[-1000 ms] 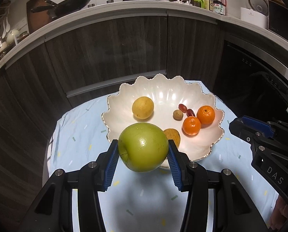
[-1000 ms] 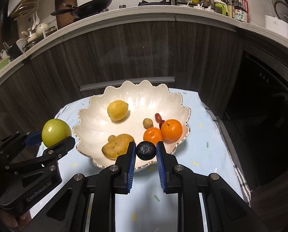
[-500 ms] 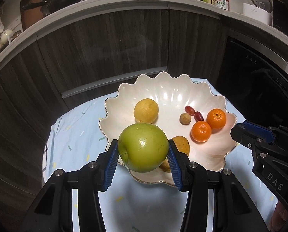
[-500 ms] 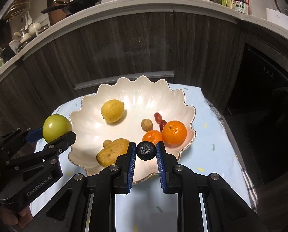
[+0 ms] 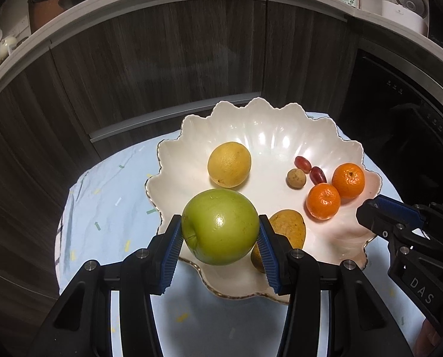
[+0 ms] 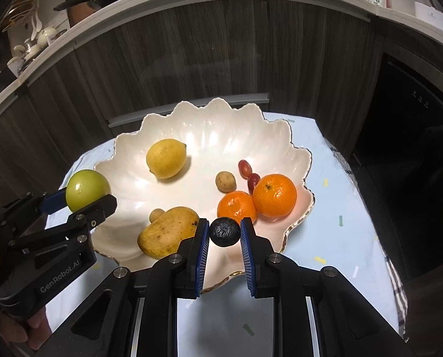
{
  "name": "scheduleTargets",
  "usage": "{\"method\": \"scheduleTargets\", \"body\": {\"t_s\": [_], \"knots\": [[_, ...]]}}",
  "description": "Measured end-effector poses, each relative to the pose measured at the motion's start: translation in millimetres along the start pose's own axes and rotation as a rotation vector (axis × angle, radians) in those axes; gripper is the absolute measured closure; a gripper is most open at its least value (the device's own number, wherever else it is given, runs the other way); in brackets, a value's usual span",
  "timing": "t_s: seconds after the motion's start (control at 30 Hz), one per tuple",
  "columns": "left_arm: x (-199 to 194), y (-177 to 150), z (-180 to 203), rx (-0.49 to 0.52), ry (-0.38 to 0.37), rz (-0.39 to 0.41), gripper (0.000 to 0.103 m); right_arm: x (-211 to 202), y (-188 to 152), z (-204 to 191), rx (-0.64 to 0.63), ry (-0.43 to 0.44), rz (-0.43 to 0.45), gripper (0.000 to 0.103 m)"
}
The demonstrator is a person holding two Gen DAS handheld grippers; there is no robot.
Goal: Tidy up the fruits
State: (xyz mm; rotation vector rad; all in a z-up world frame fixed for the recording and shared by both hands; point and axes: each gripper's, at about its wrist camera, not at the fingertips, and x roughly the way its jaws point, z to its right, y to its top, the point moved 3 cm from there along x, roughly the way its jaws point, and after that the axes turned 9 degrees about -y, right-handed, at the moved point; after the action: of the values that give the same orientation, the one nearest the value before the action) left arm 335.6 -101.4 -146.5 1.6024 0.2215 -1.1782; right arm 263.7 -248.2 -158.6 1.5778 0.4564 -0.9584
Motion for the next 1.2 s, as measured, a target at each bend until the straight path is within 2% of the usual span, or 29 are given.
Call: {"method": "scheduleTargets", "body": {"t_s": [0.5,0.57,0.6,0.63,0.67,0.7,0.8,0.87,0.93,1.0,1.2], "knots": [[7.2,-3.9,-8.8,-0.034,0.006,-0.035,0.054,12.6,-2.1,-5.8,-0.019,0.006,-0.041,0.080],[7.5,-4.2,-8.7,-0.037,0.008,-0.038,0.054,11.6,-2.4,-5.9,-0.020,0.005,-0.043,0.075],[7.5,-4.4,-8.8,-0.039,0.010,-0.040,0.051,10.8,-2.4,-5.5,-0.018,-0.001,-0.040,0.067],[6.0,-4.3,-9.0,-0.037,0.017,-0.032,0.046,9.9,-2.2,-4.7,-0.015,-0.007,-0.035,0.061],[3.4,-3.5,-8.9,-0.035,0.026,-0.018,0.033,8.8,-1.9,-4.0,-0.013,-0.008,-0.031,0.058],[-0.3,-2.1,-8.6,-0.033,0.033,-0.001,0.030,7.9,-1.6,-3.6,-0.011,-0.008,-0.027,0.055],[-4.8,0.9,-9.1,-0.030,0.037,0.007,0.030,7.0,-1.0,-2.2,-0.006,-0.009,-0.027,0.054],[-7.9,2.2,-9.0,-0.027,0.045,0.013,0.029,5.7,-0.8,-0.8,0.000,-0.013,-0.024,0.048],[-10.7,2.8,-8.4,-0.025,0.049,0.016,0.027,3.1,-0.5,1.0,0.006,-0.024,-0.015,0.038],[-13.3,2.6,-7.7,-0.026,0.055,0.020,0.023,-0.1,-0.4,2.5,0.010,-0.030,-0.005,0.035],[-23.5,0.3,-3.4,-0.027,0.061,0.027,0.023,-9.5,-1.4,4.2,0.012,-0.028,0.006,0.034]]}}
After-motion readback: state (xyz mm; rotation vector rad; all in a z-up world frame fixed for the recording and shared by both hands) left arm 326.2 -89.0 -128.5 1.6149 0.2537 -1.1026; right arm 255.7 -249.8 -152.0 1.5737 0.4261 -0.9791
